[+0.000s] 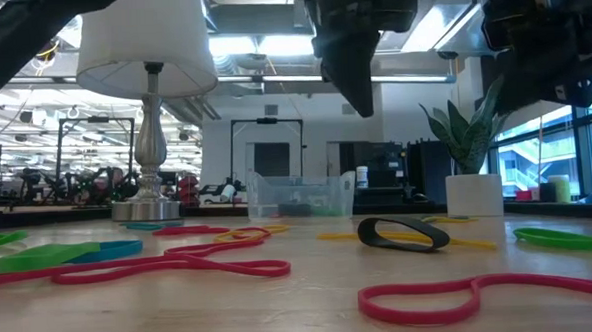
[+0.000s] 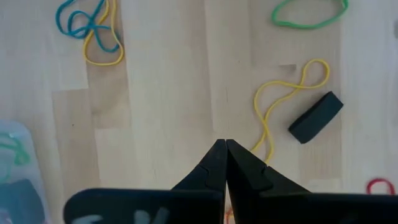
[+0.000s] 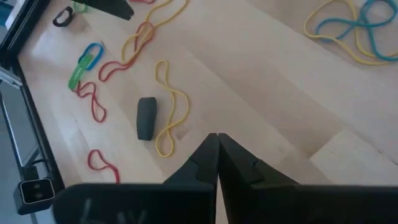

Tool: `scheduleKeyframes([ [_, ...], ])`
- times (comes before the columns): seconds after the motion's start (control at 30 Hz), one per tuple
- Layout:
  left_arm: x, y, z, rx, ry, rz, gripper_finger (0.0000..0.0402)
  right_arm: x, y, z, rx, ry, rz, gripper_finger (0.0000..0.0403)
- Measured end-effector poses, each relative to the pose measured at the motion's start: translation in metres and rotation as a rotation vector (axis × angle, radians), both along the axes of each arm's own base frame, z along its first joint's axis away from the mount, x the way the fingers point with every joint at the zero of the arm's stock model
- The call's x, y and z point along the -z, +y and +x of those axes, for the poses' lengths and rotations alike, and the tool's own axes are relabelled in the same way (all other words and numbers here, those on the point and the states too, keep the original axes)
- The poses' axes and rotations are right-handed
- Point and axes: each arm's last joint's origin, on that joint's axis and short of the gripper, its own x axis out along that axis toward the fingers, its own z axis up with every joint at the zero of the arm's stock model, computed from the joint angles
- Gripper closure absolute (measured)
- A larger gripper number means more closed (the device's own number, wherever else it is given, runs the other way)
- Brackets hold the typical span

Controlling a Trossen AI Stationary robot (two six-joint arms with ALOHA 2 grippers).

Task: Pick and place rubber bands into bin
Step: Put the red rubber band into the transparent bin

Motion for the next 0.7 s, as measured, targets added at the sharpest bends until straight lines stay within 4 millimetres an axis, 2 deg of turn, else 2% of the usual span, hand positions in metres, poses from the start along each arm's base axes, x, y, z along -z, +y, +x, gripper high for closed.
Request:
scheduleKeyframes([
  [0.1, 0.004, -0.005, 0.0, 0.023, 0.005, 0.005, 0.04, -0.001, 0.001, 0.001, 0.011, -0.013, 0.022, 0.0391],
  [0.17, 0.016, -0.011, -0.003, 0.041, 0.031, 0.002, 0.0401, -0.001, 0.002, 0.001, 0.027, -0.02, 0.048, 0.0391],
  [0.3, 0.041, -0.022, -0.022, 0.058, 0.071, -0.032, 0.04, -0.001, 0.008, 0.001, 0.037, -0.03, 0.095, 0.0393],
  [0.47, 0.046, -0.025, -0.07, -0.008, -0.081, -0.098, 0.04, 0.003, 0.022, 0.006, 0.037, 0.0, 0.135, 0.0399],
  [0.7, 0.043, -0.015, -0.164, -0.16, -0.269, -0.162, 0.04, 0.001, 0.051, 0.028, -0.005, 0.123, 0.207, 0.0401],
])
